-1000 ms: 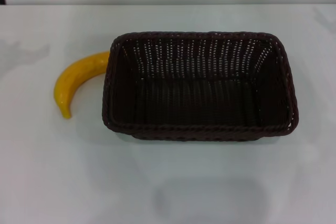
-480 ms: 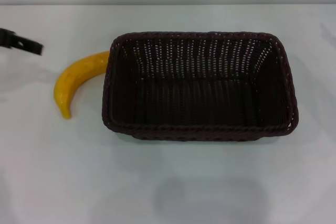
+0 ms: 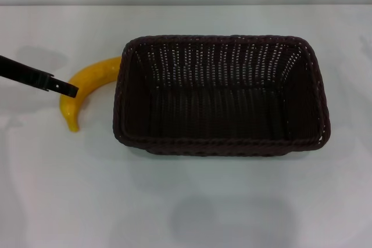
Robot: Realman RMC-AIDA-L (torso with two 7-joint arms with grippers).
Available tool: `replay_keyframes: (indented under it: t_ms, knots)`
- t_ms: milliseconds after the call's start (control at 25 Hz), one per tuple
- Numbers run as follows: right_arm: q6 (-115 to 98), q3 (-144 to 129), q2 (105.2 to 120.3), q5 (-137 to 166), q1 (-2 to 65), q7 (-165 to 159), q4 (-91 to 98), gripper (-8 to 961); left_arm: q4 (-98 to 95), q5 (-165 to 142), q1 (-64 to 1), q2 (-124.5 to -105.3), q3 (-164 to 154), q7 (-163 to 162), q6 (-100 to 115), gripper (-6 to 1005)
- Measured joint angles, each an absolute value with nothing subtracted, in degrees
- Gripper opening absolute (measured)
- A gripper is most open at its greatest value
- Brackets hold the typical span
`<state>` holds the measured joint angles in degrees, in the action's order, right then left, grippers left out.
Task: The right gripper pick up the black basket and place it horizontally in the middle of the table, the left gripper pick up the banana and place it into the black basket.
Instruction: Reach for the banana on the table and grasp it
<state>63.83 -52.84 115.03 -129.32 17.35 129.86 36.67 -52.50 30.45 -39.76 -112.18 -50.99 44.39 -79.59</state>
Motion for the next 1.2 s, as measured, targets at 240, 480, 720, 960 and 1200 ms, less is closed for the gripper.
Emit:
replay_keyframes:
  t_ms: [240,480,720,960,1200]
  knots:
    - [64.1,-52.8,115.04,-129.4,17.4,129.9,35.4,872,-50.2,30.2,-39.1,-113.4,-50.9,44.7,-75.4,863]
    - [64.0,-52.7,115.05,-129.4,17.8,130.0,34.2,872,-47.3,30.5,-38.9,-114.02,-50.8,45.2,-71.7,853]
    - [63.9,-52.6,115.05,-129.5,17.8,130.0,34.1,872,-46.4,30.2,-39.0,-114.42,-50.9,45.3,-69.6,843]
    - [63.4,-52.6,115.05,-129.5,17.8,130.3,33.9,872,-45.7,30.2,-39.6,-114.43,-51.0,45.3,-69.4,833]
    - [63.1,-52.5,115.05,-129.5,18.0,130.9,33.9,872,-43.3,28.5,-41.1,-114.44,-51.1,45.1,-69.3,657]
